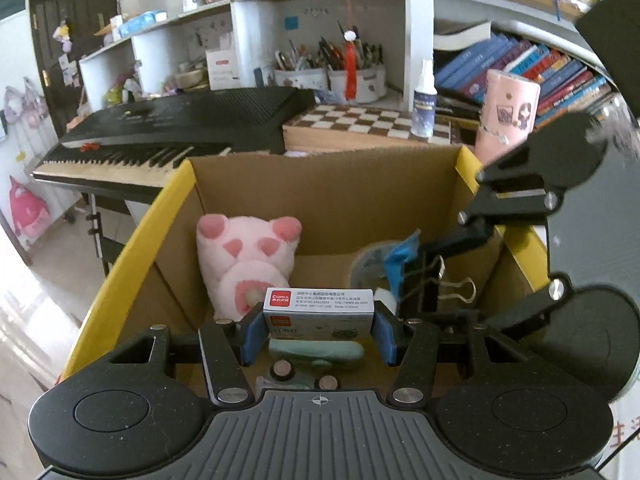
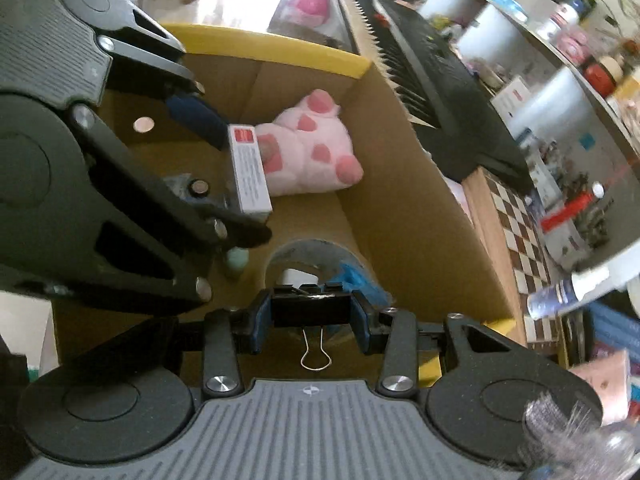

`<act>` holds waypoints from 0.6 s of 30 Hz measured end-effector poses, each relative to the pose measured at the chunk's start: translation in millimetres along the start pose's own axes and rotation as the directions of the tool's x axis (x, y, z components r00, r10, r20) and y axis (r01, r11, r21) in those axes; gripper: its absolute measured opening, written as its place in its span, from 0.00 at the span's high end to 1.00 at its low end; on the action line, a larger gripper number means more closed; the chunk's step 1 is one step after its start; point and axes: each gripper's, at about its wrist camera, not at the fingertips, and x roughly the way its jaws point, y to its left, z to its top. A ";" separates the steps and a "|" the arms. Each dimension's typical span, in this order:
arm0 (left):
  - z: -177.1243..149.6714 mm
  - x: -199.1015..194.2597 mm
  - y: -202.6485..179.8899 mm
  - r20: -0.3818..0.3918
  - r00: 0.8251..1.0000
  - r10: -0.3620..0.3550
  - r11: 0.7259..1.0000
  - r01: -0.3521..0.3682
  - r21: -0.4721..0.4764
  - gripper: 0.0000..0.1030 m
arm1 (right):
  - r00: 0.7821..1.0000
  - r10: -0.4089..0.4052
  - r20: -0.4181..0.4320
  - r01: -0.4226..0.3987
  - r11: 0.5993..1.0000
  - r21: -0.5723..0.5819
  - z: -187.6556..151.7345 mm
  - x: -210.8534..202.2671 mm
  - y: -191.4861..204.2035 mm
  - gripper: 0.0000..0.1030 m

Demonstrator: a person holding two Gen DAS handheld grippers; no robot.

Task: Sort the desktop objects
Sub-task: 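Lower small box into box and open left tool while right tool releases clip, then lift both open tools up out of the yellow box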

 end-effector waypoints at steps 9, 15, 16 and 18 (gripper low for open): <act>-4.0 -2.2 2.1 -0.003 1.000 -0.009 1.000 0.009 -0.010 0.48 | 1.000 -0.029 -0.009 0.028 0.999 -0.024 3.5 2.4 0.5 0.63; -4.7 -16.1 6.2 0.054 0.998 0.013 0.999 -0.011 -0.030 0.46 | 0.999 -0.041 0.011 0.041 0.999 0.009 3.1 -4.1 0.9 0.61; -4.3 -19.3 6.9 0.065 0.998 0.017 0.999 -0.015 -0.031 0.45 | 0.999 -0.047 0.016 0.047 0.999 0.012 3.0 -6.6 1.2 0.60; -4.0 -27.4 8.8 0.094 0.995 0.021 0.999 -0.018 -0.037 0.41 | 0.997 -0.067 0.023 0.067 0.998 0.018 3.5 -10.8 2.6 0.59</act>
